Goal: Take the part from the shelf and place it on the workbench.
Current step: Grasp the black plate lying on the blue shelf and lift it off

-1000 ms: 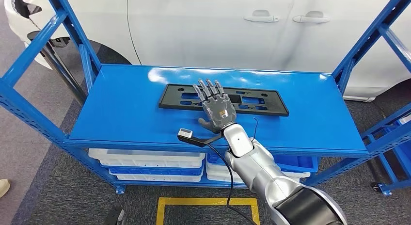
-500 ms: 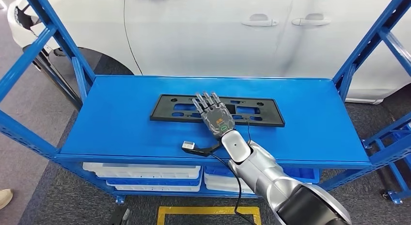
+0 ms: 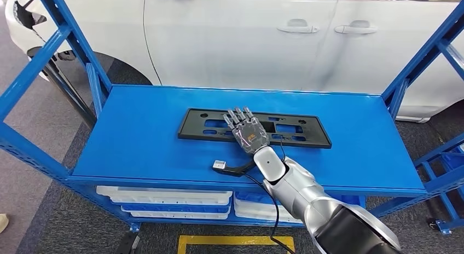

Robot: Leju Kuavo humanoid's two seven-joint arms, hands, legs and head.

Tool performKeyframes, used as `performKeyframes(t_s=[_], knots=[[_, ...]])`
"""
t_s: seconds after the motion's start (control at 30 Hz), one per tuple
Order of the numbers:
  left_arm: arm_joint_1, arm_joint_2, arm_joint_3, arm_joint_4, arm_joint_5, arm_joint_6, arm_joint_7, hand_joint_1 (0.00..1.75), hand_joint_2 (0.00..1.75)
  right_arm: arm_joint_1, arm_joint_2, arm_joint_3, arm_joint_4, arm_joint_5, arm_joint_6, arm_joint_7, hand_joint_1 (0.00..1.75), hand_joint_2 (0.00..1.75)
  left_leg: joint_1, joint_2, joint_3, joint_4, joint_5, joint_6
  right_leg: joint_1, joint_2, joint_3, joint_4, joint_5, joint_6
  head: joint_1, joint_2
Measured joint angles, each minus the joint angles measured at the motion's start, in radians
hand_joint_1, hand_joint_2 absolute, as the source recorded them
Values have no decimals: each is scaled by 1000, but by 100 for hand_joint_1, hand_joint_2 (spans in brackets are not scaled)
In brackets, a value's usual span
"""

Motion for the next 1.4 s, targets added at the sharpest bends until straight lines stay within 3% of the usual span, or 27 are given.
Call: performKeyframes(t_s=[0.03, 0.07, 0.1, 0.17, 0.2, 0.27, 0.3, 0.43, 0.5, 0.57, 0.6, 0.63, 0.7, 0.77, 0.83, 0.9, 0.97, 1.07, 1.1, 1.13, 1.17, 1.27, 1.33, 1.4], knots=[[1, 0, 2, 0, 0, 0, 0, 0, 0, 2, -2, 0, 2, 0, 4, 0, 175, 175, 0, 0, 0, 0, -1, 0, -4, -1, -36, 63, -20, 4, 0, 0], [2, 0, 4, 0, 0, 0, -1, 0, 0, 4, -3, 0, 5, 0, 7, 0, 175, 175, 0, 0, 1, 1, -3, 0, -7, -1, -59, 98, -22, 6, 0, 0], [4, 0, 6, 0, 0, 0, -3, 0, 0, 5, -4, 0, 7, -1, 9, 0, 175, 175, 0, -1, 3, 1, -5, -1, -9, -1, -65, 98, -9, 8, 0, 0], [5, 0, 9, 0, 0, 0, -7, 0, 0, 3, -5, -1, 9, -1, 11, 0, 175, 175, 0, -2, 8, 2, -9, -4, -12, -2, -34, 24, 46, 7, 0, 0], [5, 0, 10, 0, 0, 0, -10, 0, 0, 1, -5, -2, 9, -1, 12, 1, 175, 175, 0, -2, 12, 2, -12, -6, -13, -2, -2, -44, 80, 4, 0, 0], [5, 0, 12, 0, 2, -1, -18, 0, 0, -4, -5, -4, 10, -1, 14, 3, 175, 175, -3, -2, 17, 2, -19, -14, -9, -2, 54, -158, 118, -4, 0, 0], [4, 0, 13, 0, 2, -1, -21, 0, 0, -5, -5, -6, 10, 0, 14, 4, 175, 175, -4, -2, 19, 2, -23, -20, -6, -2, 68, -188, 123, -8, 0, 0], [4, 1, 19, 0, 3, -1, -27, 0, 0, -6, -6, -14, 11, 1, 13, 5, 175, 175, -2, -2, 18, 14, -41, -40, -6, -2, 80, -204, 117, -30, 0, 0], [4, 3, 20, 0, 2, -1, -28, 0, 0, -6, -5, -17, 11, 1, 14, 5, 175, 175, -1, -1, -21, 104, -90, -44, -8, -4, 89, -211, 116, -41, 0, 0], [5, 3, 20, 0, 2, -1, -28, 0, 0, -4, -5, -17, 11, 1, 14, 4, 175, 175, -1, -1, -92, 238, -145, -48, -4, -4, 90, -210, 112, -47, 0, 0], [6, 4, 21, 0, 2, -1, -28, 0, 0, -3, -5, -17, 12, 1, 14, 3, 175, 175, -1, -1, -118, 281, -152, -49, -3, -4, 91, -208, 109, -48, 0, 0], [8, 4, 22, 0, 2, -1, -28, 0, 0, -2, -5, -17, 12, 1, 13, 3, 175, 175, -1, -1, -127, 287, -138, -50, -2, -3, 93, -206, 106, -48, 0, 0], [8, 6, 25, 0, 2, -1, -28, 0, 0, -2, -5, -18, 12, 2, 13, 3, 175, 175, -1, 0, -89, 184, -61, -47, -1, -2, 99, -200, 98, -45, 0, 0], [7, 6, 28, 0, 2, -1, -30, 0, 87, -3, -5, -20, 13, 2, 13, 3, 175, 175, -2, 0, -36, 61, -8, -40, 0, -1, 100, -191, 90, -38, 0, 0], [9, 7, 31, 0, 2, -4, -45, 0, 175, -4, -4, -25, 13, 2, 11, 2, 175, 175, -6, -1, -22, 22, -4, -32, 3, -1, 94, -186, 88, -30, 0, 0], [12, 6, 35, 0, 2, -6, -72, 0, 175, -4, -3, -35, 12, 2, 3, -3, 175, 175, -6, -2, -22, 18, -1, -22, 3, 0, 91, -186, 88, -20, 0, 0], [12, 7, 38, 0, 3, -5, -99, 0, 175, -4, -3, -48, 12, 2, -12, -13, 175, 175, -3, -2, -18, 11, 3, -11, 1, 0, 80, -159, 68, -9, 0, 0], [10, 8, 44, 0, 4, -3, -117, 0, 175, -1, -3, -69, 12, 2, -42, -24, 175, 175, -2, -2, -16, 9, 3, -2, -6, -2, -6, 21, -17, 4, 0, 0], [10, 8, 46, 0, 4, -1, -117, 0, 175, 1, -3, -75, 12, 2, -49, -28, 175, 175, -2, -2, -16, 9, 2, -1, -8, -2, -35, 76, -33, 6, 0, 0], [10, 8, 48, 0, 2, 2, -115, 0, 175, 3, -3, -82, 11, 2, -57, -34, 175, 175, -2, -2, -16, 10, 1, -1, -10, -2, -48, 98, -30, 7, 0, 0], [10, 7, 50, 0, 0, 5, -110, 0, 175, 4, -3, -90, 8, 1, -69, -42, 175, 175, -2, -3, -15, 10, 0, -2, -12, -2, -43, 79, -9, 7, 0, 0], [7, 7, 57, 0, -7, 13, -97, 0, 175, 6, 0, -128, -25, -46, -134, -116, 175, 175, -4, -3, -14, 14, -5, -11, -11, -2, 41, -112, 85, -3, 0, 0], [4, 7, 64, 0, -8, 16, -104, 0, 175, 21, 8, -182, -89, -203, -147, -283, 175, 175, -6, -3, -15, 14, -8, -20, -6, -2, 71, -179, 100, -11, 0, 0], [2, 7, 76, 0, 6, 16, -125, 0, 175, 81, 16, -264, -244, -515, -44, -551, 175, 175, -5, -3, -12, 10, -9, -32, -1, -2, 77, -185, 97, -20, 0, 0]])
